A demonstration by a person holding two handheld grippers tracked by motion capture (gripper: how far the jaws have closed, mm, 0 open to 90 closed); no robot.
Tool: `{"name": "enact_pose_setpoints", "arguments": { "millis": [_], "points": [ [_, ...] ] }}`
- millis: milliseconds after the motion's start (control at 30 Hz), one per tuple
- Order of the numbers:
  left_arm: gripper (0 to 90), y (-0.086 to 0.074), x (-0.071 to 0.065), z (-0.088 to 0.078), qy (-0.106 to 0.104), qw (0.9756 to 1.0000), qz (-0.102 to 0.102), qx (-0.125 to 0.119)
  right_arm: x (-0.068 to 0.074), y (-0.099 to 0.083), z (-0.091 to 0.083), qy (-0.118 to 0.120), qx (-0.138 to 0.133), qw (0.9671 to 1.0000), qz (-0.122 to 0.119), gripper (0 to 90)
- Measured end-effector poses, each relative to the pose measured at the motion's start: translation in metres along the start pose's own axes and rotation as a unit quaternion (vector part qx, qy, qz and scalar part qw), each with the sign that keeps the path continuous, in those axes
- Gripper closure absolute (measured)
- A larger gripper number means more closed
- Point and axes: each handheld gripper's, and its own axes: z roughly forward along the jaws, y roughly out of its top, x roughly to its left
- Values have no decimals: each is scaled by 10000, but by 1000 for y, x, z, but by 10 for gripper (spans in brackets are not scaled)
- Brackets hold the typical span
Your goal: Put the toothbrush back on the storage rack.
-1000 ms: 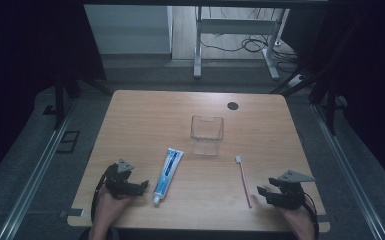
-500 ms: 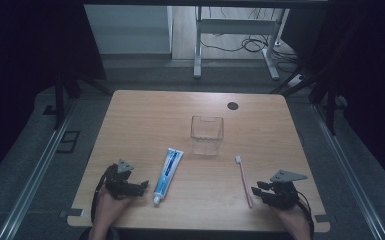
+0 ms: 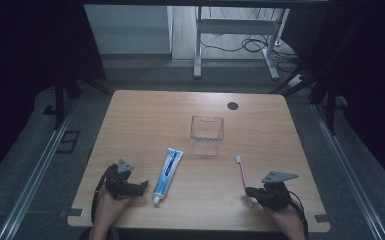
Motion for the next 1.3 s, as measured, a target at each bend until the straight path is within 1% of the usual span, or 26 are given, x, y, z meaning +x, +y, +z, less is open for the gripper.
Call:
{"name": "enact_pose_setpoints", "arguments": {
  "millis": [33, 67, 133, 167, 300, 333, 533, 567, 867, 900, 1100, 1233, 1300],
  "points": [
    [0, 0, 0, 0, 0, 10000, -1, 0, 0, 0, 0, 0, 0, 10000, 0, 867],
    [0, 0, 0, 0, -1, 10000, -2, 0, 3, 1, 4, 14, 72, 9999, -72, 867],
    [0, 0, 0, 0, 0, 10000, -1, 0, 3, 1, 6, 19, 97, 9999, -86, 866],
    [0, 0, 0, 0, 0, 10000, 0, 0, 4, 1, 9, -21, 170, 9998, -139, 866],
    [0, 0, 0, 0, 5, 10000, -9, 1, 3, -1, 11, -40, 200, 9997, -153, 864],
    [0, 0, 0, 0, 4, 10000, -9, 0, 2, -1, 11, -85, 210, 9996, -143, 862],
    [0, 0, 0, 0, 9, 10000, -9, -1, -2, -3, 8, -172, 206, 9996, -90, 853],
    [0, 0, 0, 0, 9, 10000, -10, -2, -5, -4, 6, -217, 205, 9995, -106, 850],
    [0, 0, 0, 0, 11, 10000, -14, 0, -14, -7, 0, -306, 239, 9992, -18, 840],
    [0, 0, 0, 0, 16, 10000, -14, -1, -17, -8, -1, -344, 251, 9991, -10, 836],
    [0, 0, 0, 0, 11, 10000, -14, 0, -25, -11, -5, -432, 313, 9986, 40, 835],
    [0, 0, 0, 0, 12, 10000, -15, -1, -27, -11, -7, -434, 341, 9984, 90, 835],
    [0, 0, 0, 0, 16, 10000, -14, -1, -26, -9, -9, -390, 362, 9985, 96, 835]
  ]
}}
